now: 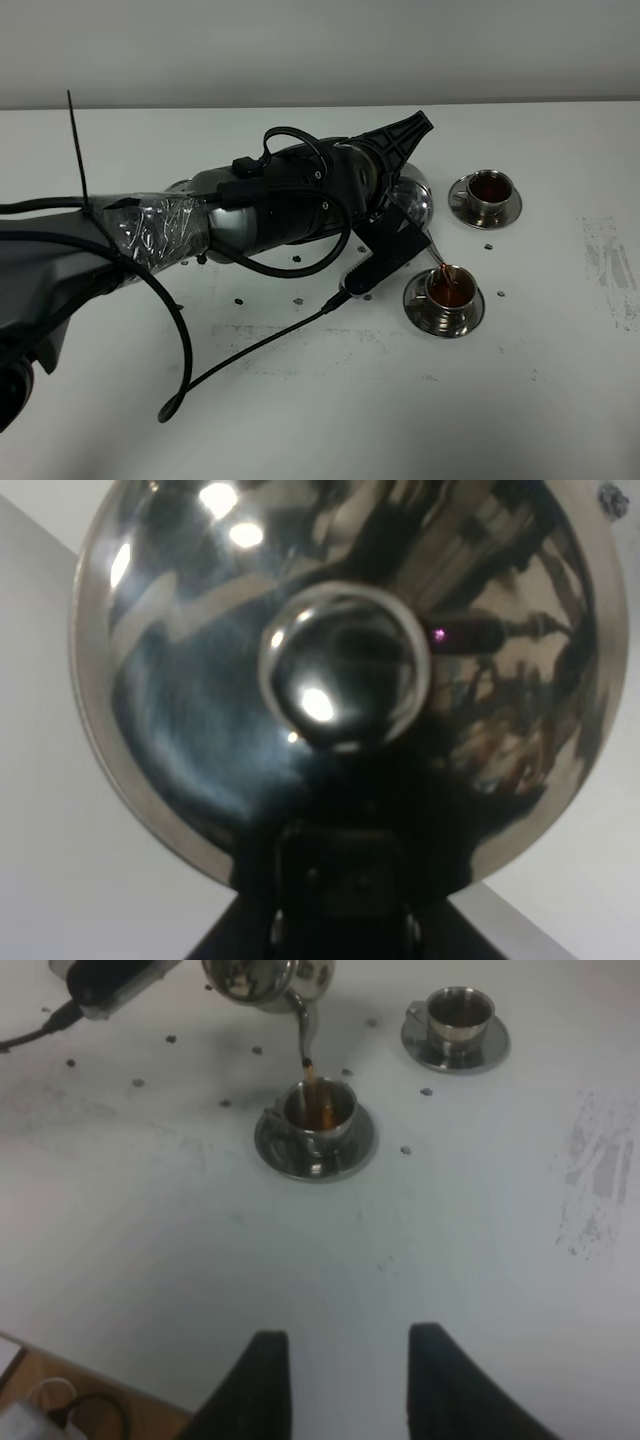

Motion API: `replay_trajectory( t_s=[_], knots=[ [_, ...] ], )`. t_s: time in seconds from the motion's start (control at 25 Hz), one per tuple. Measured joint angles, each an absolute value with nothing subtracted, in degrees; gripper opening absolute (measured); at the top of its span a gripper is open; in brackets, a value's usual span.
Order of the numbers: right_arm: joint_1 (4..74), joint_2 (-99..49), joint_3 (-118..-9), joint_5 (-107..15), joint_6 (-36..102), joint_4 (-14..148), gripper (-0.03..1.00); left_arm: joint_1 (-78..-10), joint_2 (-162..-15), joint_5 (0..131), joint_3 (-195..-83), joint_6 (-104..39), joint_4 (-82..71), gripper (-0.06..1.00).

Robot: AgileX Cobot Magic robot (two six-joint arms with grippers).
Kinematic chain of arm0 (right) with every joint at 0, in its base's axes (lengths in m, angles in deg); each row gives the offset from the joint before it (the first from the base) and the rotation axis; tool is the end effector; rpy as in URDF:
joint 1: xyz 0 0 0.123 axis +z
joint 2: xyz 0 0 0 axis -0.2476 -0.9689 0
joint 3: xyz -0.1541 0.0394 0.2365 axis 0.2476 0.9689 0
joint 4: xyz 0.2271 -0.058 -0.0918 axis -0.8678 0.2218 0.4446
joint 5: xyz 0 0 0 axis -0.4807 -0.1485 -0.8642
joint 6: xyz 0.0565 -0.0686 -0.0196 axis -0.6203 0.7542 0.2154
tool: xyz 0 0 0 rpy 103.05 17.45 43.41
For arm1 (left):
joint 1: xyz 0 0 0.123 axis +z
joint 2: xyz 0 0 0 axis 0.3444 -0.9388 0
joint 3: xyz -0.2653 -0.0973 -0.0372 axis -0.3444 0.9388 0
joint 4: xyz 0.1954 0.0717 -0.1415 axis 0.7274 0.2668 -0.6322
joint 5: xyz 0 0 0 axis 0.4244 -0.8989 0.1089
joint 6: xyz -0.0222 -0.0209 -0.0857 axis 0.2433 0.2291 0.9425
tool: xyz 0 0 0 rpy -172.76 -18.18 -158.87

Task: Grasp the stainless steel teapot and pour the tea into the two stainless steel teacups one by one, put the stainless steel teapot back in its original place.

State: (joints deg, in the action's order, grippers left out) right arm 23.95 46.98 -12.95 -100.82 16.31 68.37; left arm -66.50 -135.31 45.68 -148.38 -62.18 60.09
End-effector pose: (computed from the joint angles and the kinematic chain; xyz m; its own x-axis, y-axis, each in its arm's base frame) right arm -0.0079 0.0080 0.2790 -0.4821 -0.1458 -0.8639 -0.2825 0.9593 -0.0042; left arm 0.3482 -0.3238 0.2006 0.6628 0.5648 0.4916 0.2033 -0.7676 0.6078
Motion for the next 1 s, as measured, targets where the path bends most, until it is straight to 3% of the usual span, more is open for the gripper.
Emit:
replay_trajectory(
  t_s=[1.0],
  knots=[
    [23.9, 47.0, -13.0, -100.8, 16.3, 68.4, 0.3, -66.6, -135.5, 46.9, -148.4, -61.5, 62.6, 0.19]
  ],
)
